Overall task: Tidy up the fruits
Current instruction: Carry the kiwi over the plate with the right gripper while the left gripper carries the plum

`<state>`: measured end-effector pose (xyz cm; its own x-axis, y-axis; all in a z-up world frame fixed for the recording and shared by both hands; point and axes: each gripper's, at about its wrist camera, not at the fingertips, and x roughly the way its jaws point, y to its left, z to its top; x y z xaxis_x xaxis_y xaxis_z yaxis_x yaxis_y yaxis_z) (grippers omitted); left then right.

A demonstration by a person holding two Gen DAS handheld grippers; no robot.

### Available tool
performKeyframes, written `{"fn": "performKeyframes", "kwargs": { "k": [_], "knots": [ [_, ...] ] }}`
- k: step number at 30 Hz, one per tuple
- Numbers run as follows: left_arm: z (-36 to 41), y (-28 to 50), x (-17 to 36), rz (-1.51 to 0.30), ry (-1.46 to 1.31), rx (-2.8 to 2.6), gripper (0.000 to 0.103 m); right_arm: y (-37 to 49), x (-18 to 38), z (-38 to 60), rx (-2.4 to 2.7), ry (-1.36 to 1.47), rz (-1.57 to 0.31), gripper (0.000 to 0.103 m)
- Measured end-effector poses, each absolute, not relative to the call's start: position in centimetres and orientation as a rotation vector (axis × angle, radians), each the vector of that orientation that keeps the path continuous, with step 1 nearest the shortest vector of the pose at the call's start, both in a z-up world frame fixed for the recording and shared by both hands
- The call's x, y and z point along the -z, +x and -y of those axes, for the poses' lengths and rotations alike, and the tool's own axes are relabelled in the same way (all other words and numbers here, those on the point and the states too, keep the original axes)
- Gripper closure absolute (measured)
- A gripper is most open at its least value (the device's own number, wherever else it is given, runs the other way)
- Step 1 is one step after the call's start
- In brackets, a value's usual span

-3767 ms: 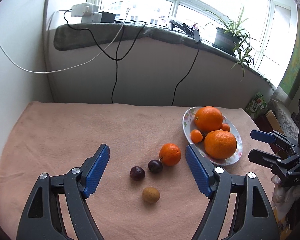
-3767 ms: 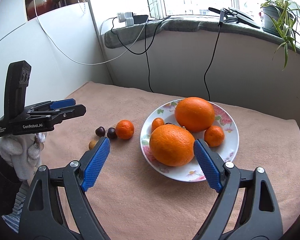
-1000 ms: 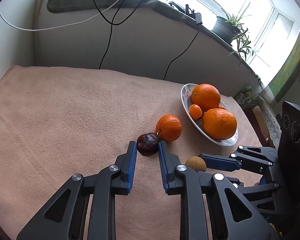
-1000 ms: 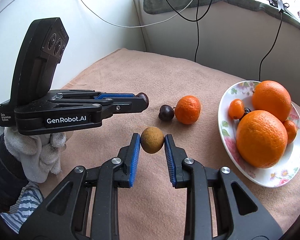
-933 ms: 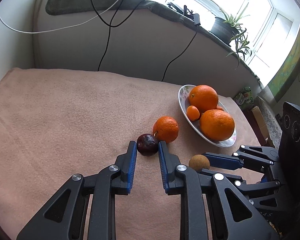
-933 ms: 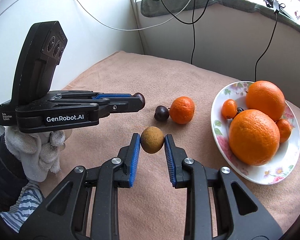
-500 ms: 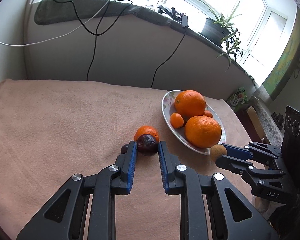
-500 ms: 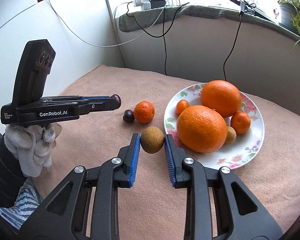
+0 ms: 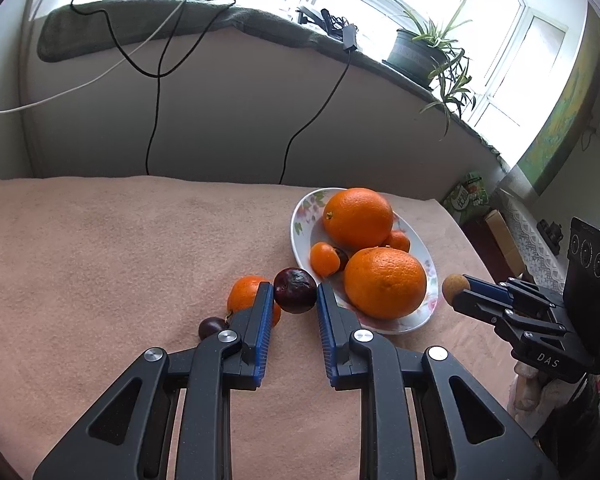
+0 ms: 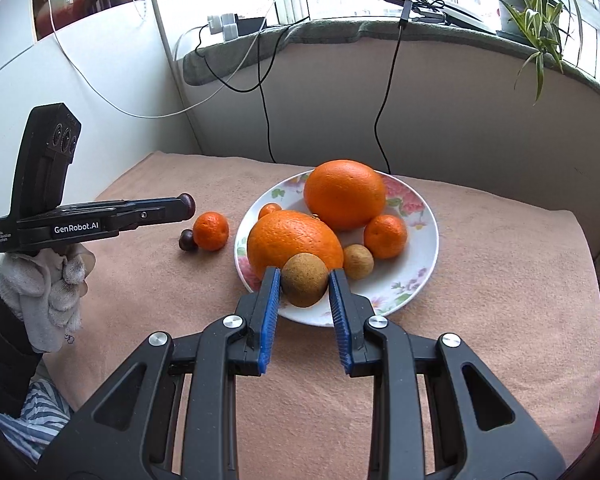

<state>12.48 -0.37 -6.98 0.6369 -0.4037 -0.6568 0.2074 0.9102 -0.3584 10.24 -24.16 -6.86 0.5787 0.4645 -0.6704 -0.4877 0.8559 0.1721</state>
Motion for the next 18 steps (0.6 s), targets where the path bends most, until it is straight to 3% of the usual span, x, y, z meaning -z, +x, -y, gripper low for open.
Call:
{"fn": "performKeyframes", "kwargs": {
  "k": [18],
  "knots": [
    [3.6,16.0,7.2,-0.832,-0.200,0.379,0.083,12.5,7.8,26.6,-0.509,-0.019,-0.778,0.077]
  ]
}}
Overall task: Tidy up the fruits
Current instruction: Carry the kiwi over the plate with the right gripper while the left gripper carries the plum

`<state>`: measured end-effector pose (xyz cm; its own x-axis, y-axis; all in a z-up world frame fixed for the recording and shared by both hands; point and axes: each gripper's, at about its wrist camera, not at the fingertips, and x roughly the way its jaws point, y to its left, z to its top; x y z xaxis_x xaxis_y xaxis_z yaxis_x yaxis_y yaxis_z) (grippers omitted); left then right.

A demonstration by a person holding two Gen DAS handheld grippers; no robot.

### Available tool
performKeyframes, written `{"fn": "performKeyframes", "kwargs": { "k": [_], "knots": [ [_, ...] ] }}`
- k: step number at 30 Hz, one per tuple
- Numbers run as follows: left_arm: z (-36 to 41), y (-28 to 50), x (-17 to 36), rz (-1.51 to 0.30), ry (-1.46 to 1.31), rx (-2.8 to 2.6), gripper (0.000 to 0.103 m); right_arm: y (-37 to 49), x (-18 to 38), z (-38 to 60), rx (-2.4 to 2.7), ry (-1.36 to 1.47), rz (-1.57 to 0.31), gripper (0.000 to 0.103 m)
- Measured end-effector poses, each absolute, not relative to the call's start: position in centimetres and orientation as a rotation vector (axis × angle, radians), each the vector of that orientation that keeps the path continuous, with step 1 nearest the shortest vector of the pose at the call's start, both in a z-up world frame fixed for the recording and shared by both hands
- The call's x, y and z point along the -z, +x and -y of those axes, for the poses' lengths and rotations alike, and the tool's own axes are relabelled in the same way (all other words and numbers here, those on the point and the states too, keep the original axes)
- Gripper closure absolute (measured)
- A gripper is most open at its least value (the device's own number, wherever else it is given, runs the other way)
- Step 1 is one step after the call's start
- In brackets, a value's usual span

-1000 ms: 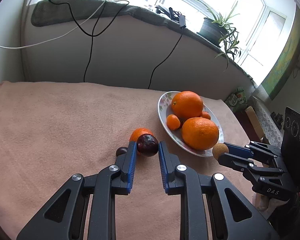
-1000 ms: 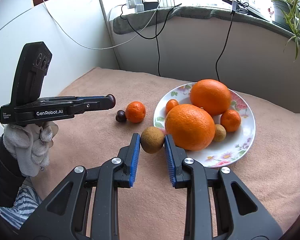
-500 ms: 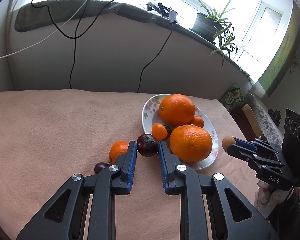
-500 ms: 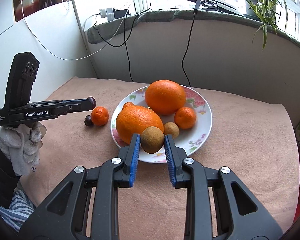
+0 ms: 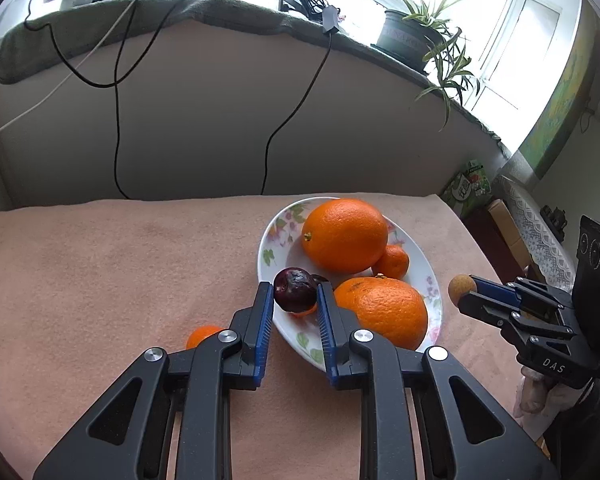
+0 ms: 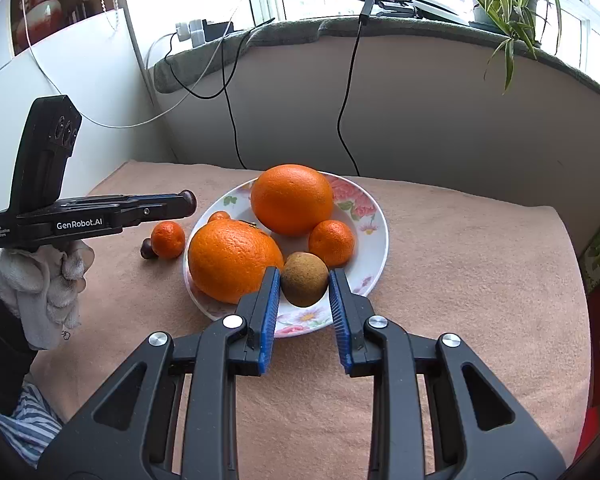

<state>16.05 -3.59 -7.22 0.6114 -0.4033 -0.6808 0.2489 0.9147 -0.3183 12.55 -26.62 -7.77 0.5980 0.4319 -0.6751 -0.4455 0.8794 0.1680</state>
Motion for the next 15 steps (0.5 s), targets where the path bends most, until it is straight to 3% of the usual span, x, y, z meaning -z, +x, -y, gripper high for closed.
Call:
{"fn": "performKeyframes", "kwargs": {
  "k": [15],
  "knots": [
    [5.2,17.9,7.1,-0.840,-0.153,0.390,0.083,13.8,8.4,27.0,-0.506,-0.012,-0.787,0.077]
  ]
}}
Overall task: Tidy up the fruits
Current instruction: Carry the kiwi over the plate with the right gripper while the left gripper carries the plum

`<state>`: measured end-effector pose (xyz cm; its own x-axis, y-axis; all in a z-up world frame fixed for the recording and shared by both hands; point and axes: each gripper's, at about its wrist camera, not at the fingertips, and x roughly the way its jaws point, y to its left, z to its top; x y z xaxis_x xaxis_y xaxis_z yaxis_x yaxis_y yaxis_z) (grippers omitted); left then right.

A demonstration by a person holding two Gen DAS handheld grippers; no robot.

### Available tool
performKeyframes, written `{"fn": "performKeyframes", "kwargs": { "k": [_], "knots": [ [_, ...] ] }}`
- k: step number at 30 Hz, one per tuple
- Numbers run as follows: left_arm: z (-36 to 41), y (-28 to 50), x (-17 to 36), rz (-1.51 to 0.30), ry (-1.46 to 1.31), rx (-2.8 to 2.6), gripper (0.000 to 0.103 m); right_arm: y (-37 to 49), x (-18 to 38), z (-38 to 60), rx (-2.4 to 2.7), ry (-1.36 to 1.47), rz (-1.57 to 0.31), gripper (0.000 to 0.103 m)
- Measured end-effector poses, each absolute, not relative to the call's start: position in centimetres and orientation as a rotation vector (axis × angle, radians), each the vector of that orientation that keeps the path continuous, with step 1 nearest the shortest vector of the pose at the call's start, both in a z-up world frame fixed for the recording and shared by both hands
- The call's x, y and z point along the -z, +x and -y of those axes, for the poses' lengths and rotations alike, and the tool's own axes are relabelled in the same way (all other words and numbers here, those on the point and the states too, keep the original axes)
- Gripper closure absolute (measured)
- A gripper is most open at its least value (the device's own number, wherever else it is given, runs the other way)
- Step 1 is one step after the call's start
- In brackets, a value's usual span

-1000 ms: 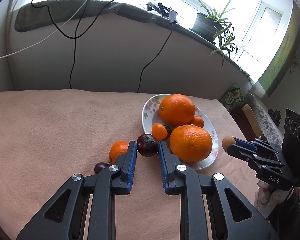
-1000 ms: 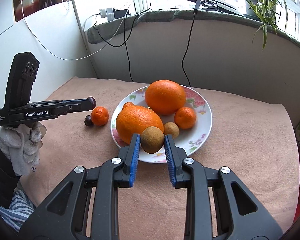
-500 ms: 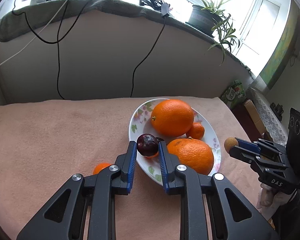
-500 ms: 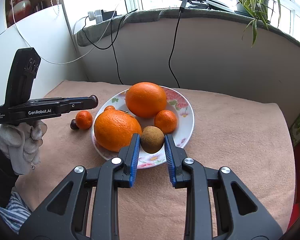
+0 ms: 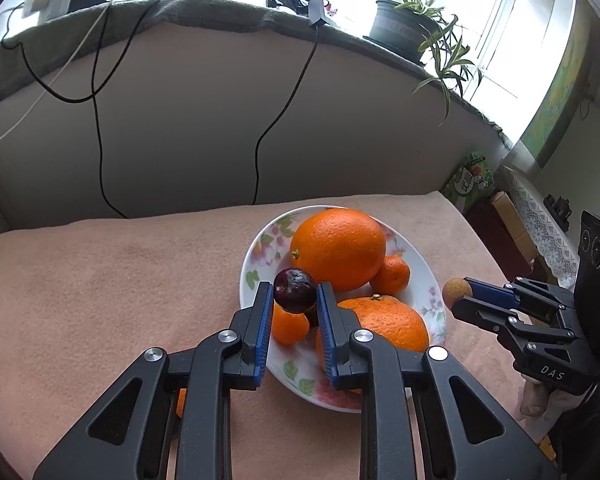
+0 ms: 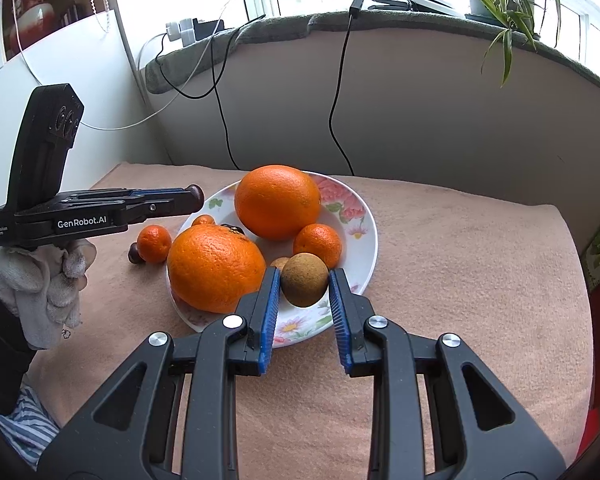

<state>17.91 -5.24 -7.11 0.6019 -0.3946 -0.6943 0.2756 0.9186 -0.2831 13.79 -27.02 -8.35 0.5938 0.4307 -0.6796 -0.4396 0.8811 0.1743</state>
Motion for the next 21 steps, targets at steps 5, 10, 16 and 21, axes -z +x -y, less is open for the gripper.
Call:
{"fn": "performKeyframes", "kwargs": {
  "k": [5,10,16,21],
  "knots": [
    [5.53,18.31,7.27,-0.845,-0.147,0.394,0.083,14.26,8.52,27.04,-0.504,-0.013,-0.792,0.076],
    [5.81,18.44,7.24,-0.844,-0.137,0.395,0.083,14.42,8.58,26.86,-0.504,-0.012,-0.793,0.077],
    [6.06,18.63,7.21,-0.845,-0.132,0.400,0.082,14.57,8.66,26.72,-0.502,-0.011,-0.795,0.076],
    [6.10,18.67,7.15,-0.842,-0.131,0.398,0.082,14.65,8.78,26.56,-0.508,-0.012,-0.800,0.076]
  ]
}}
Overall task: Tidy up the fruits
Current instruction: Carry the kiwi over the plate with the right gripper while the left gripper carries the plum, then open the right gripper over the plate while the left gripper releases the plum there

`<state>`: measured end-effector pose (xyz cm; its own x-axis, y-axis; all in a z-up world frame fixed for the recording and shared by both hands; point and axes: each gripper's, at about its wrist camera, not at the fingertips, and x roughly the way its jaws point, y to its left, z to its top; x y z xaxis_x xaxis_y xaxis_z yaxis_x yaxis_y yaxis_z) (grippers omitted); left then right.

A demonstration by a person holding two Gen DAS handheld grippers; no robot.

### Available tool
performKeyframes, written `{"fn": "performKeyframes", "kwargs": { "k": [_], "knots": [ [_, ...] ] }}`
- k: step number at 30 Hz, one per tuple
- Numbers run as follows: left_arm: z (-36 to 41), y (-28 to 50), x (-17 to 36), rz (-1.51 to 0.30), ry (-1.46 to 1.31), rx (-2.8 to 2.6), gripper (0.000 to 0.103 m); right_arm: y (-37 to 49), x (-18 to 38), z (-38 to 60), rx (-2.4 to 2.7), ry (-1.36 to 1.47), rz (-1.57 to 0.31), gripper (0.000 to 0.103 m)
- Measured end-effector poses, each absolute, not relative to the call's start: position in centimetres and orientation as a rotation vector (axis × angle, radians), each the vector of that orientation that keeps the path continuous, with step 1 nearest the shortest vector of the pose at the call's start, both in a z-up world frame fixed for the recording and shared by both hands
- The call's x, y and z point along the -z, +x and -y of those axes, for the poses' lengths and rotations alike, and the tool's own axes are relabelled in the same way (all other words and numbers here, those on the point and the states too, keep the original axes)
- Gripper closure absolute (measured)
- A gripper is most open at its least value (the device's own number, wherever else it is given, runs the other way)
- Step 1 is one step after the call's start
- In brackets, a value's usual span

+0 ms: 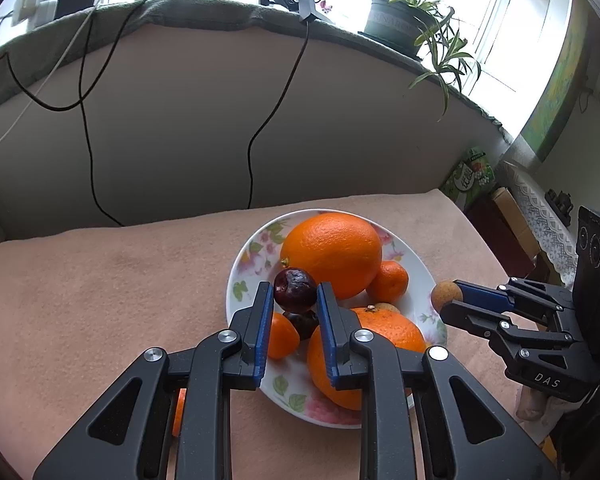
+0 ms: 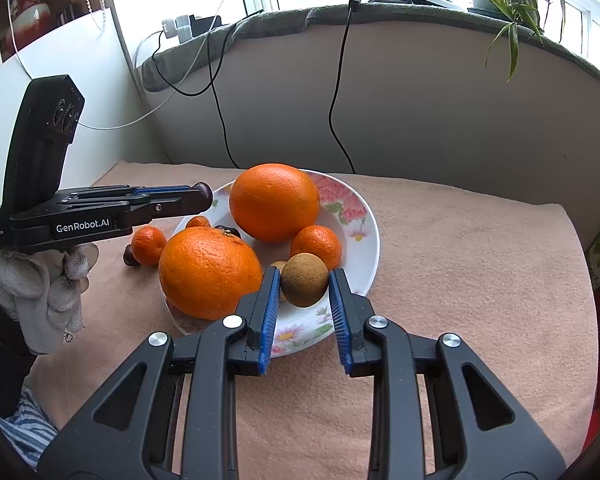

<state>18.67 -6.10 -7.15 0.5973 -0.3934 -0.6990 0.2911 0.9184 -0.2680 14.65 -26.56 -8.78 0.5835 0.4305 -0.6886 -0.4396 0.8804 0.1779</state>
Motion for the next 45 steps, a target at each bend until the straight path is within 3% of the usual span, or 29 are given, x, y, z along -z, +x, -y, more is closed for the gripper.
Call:
{"fn": "performKeyframes", "kwargs": {
  "k": [11,13,15,17,21,23,26,45],
  "knots": [
    [6.4,18.6,7.0,-0.840,-0.124,0.406,0.082,14.5,8.6,26.4,-0.516,-0.012,-0.795,0.076],
    [6.4,18.5,6.9,-0.837,-0.121,0.407,0.075,14.5,8.6,26.5,-0.520,-0.010,-0.795,0.076],
    [6.5,18.5,6.8,-0.834,-0.118,0.410,0.069,14.4,8.5,26.4,-0.521,-0.009,-0.791,0.069],
    [6.6,18.4,6.7,-0.829,-0.112,0.411,0.067,14.3,8.4,26.4,-0.522,-0.010,-0.782,0.051],
    [6.8,18.2,6.4,-0.820,-0.103,0.404,0.044,14.0,8.2,26.3,-0.522,-0.017,-0.777,0.038],
    [6.9,18.1,6.2,-0.814,-0.101,0.407,0.039,13.8,8.0,26.2,-0.520,-0.020,-0.769,0.026],
    [7.0,17.9,5.9,-0.804,-0.089,0.390,0.026,13.6,7.7,26.2,-0.525,-0.023,-0.765,0.016],
    [6.8,15.8,4.1,-0.756,-0.050,0.334,0.024,11.8,6.2,25.1,-0.530,-0.046,-0.742,0.015]
  ]
}}
